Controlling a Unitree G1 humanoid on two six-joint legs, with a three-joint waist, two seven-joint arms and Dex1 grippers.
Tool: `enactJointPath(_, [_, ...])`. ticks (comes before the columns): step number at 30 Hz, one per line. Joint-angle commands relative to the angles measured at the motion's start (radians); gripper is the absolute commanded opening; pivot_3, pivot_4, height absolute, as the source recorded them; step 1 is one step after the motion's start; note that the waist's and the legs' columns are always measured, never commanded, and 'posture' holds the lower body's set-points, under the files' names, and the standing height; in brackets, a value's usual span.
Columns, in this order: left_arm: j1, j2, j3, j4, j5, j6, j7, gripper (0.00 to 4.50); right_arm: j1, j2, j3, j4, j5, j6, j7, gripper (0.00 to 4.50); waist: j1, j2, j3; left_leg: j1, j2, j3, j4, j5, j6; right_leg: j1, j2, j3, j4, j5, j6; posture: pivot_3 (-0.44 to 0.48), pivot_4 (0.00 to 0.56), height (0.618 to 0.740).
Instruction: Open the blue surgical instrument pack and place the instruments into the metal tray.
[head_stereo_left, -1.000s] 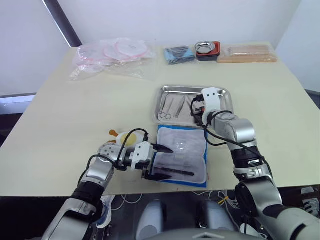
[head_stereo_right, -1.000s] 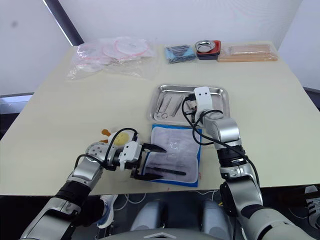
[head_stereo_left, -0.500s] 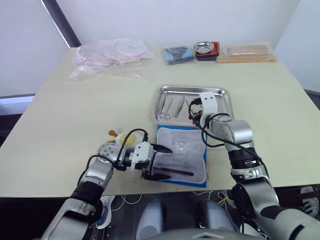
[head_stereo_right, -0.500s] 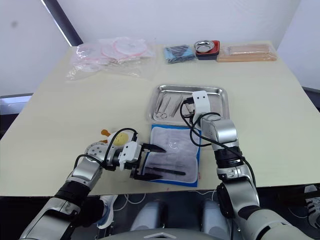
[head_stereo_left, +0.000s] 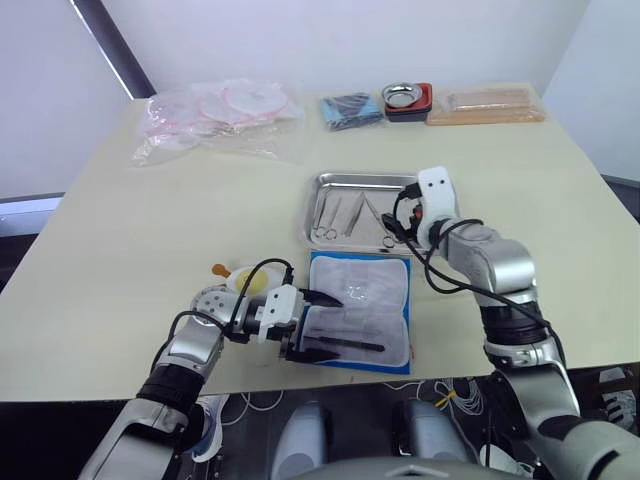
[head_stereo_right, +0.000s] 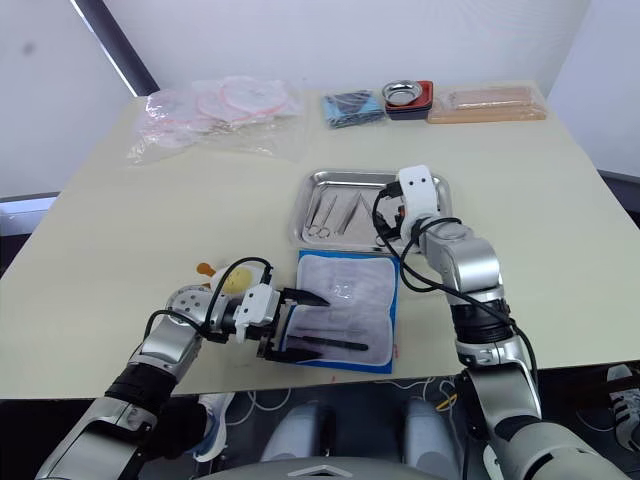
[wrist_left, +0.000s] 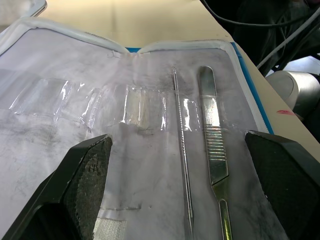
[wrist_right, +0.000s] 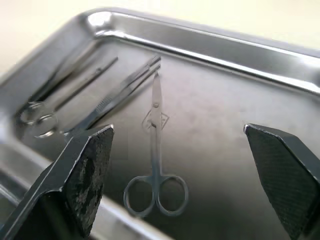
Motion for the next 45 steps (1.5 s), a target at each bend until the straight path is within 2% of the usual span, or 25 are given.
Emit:
enactJointPath(1, [0.055,0.02,-0.064,0.095,0.113,0.017,0.014,4.5,0.114,-0.067,0.001,-0.17,0.083,-0.102,0.149,4.39,0.0,0.0,0.0,0.0,0.0,0.0,-0.001,0.0,0.0,0.0,0.0,0.0,0.0,0.0,0.0,0.0,0.15,0.74])
enactJointPath(7, [0.045,0.026,-0.065,0.11,0.113,0.007,0.006,4.5,0.31,-0.207,-0.016,-0.342,0.193,-0.24,0.375,4.39,-0.001,0.0,0.0,0.0,0.0,0.0,-0.001,0.0,0.0,0.0,0.0,0.001,-0.001,0.0,0.0,0.0,0.15,0.74])
enactJointPath(15, [0.039,0.023,-0.071,0.116,0.113,0.006,0.005,4.5,0.509,-0.429,-0.071,-0.427,0.228,-0.506,0.637,4.39,0.001,-0.002,0.001,0.001,0.0,0.0,-0.001,0.0,0.0,0.0,0.0,0.0,-0.002,-0.001,0.0,0.0,0.15,0.74])
enactJointPath(21, [0.04,0.022,-0.074,0.12,0.112,0.002,0.009,4.5,0.627,-0.58,-0.226,-0.437,0.376,-0.628,0.888,4.39,0.003,-0.006,0.004,0.001,0.0,0.0,-0.001,0.0,0.0,0.0,0.0,0.0,-0.002,-0.001,0.001,0.0,0.15,0.74])
enactJointPath(24, [0.045,0.025,-0.077,0.124,0.113,-0.005,0.003,4.5,0.632,-0.667,-0.321,-0.421,0.488,-0.609,1.001,4.39,0.003,-0.005,0.004,0.001,0.0,0.0,-0.001,0.0,0.0,0.0,0.0,0.0,-0.002,-0.001,0.001,0.0,0.15,0.74])
enactJointPath(28, [0.045,0.021,-0.074,0.122,0.108,0.0,0.009,4.5,0.645,-0.714,-0.391,-0.398,0.557,-0.595,1.048,4.39,0.004,-0.005,0.004,0.002,0.0,-0.001,-0.001,0.0,0.0,0.0,0.0,-0.001,-0.002,-0.001,0.0,0.0,0.15,0.74])
enactJointPath(32, [0.04,0.024,-0.076,0.112,0.112,-0.006,0.008,4.5,0.645,-0.724,-0.386,-0.403,0.579,-0.589,1.051,4.39,0.006,-0.005,0.004,0.001,0.0,-0.001,-0.002,0.0,0.0,0.001,0.0,-0.001,-0.003,-0.001,0.0,0.0,0.15,0.74])
enactJointPath(37, [0.039,0.025,-0.074,0.099,0.109,0.003,0.011,4.5,0.61,-0.666,-0.266,-0.409,0.52,-0.596,0.968,4.39,0.006,-0.005,0.004,0.002,0.0,-0.001,-0.002,0.0,0.0,0.001,0.0,-0.001,-0.003,-0.001,0.0,0.0,0.15,0.74])
enactJointPath(40, [0.04,0.027,-0.074,0.089,0.107,0.011,0.013,4.5,0.548,-0.626,-0.136,-0.403,0.415,-0.573,0.871,4.39,0.005,-0.005,0.004,0.002,0.0,0.0,-0.002,0.0,0.0,0.001,0.0,-0.001,-0.003,-0.001,0.0,0.0,0.15,0.74])
enactJointPath(42, [0.044,0.027,-0.075,0.078,0.107,0.018,0.014,4.5,0.494,-0.542,-0.034,-0.358,0.336,-0.634,0.832,4.39,0.004,-0.005,0.004,0.002,0.0,0.0,-0.002,0.0,0.0,0.0,0.0,-0.001,-0.003,-0.001,0.001,0.0,0.15,0.74])
enactJointPath(45, [0.047,0.024,-0.08,0.068,0.106,0.024,0.018,4.5,0.453,-0.476,0.06,-0.306,0.25,-0.645,0.765,4.39,0.006,-0.006,0.003,0.001,0.0,0.0,-0.003,0.0,0.0,0.0,0.0,-0.001,-0.003,-0.001,0.0,0.0,0.15,0.74])
